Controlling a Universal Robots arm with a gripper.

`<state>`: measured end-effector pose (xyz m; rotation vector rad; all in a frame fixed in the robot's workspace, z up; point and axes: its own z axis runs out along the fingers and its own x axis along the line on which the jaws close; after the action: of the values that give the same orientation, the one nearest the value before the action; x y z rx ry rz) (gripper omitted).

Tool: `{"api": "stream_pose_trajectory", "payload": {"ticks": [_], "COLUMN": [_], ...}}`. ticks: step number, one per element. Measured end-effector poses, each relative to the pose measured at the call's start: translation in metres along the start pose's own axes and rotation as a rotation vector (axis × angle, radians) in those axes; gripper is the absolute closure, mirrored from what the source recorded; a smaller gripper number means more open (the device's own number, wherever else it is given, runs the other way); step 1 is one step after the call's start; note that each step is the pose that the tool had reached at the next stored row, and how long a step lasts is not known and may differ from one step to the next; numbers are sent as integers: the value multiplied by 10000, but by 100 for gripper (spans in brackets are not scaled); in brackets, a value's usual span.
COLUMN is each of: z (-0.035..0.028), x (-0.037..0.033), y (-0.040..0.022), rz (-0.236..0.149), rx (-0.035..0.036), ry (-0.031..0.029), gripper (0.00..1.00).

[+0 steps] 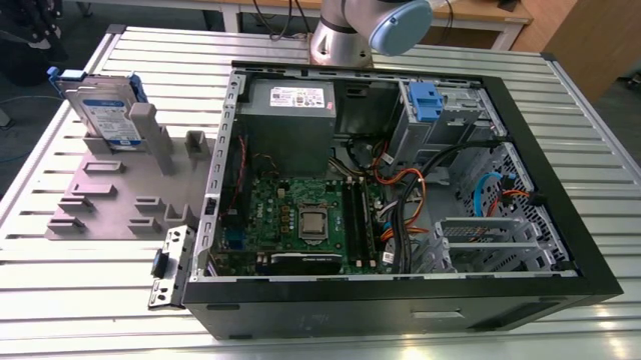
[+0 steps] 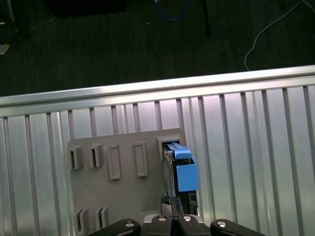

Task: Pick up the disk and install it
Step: 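Pick up the disk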

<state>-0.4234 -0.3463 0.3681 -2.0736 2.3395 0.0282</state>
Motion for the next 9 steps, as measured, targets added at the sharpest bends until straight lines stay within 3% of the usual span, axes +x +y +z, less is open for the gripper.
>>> {"api": "stream_pose_trajectory", "payload": {"ticks": [4,5,6,8,9], "z": [0,0,0,0,0], "x": [0,0,0,0,0], "y": [0,0,0,0,0], "rz": [0,0,0,0,0], "rx": [0,0,0,0,0], "ry": [1,1,1,3,5], "gripper": [89,77,77,65,65]}}
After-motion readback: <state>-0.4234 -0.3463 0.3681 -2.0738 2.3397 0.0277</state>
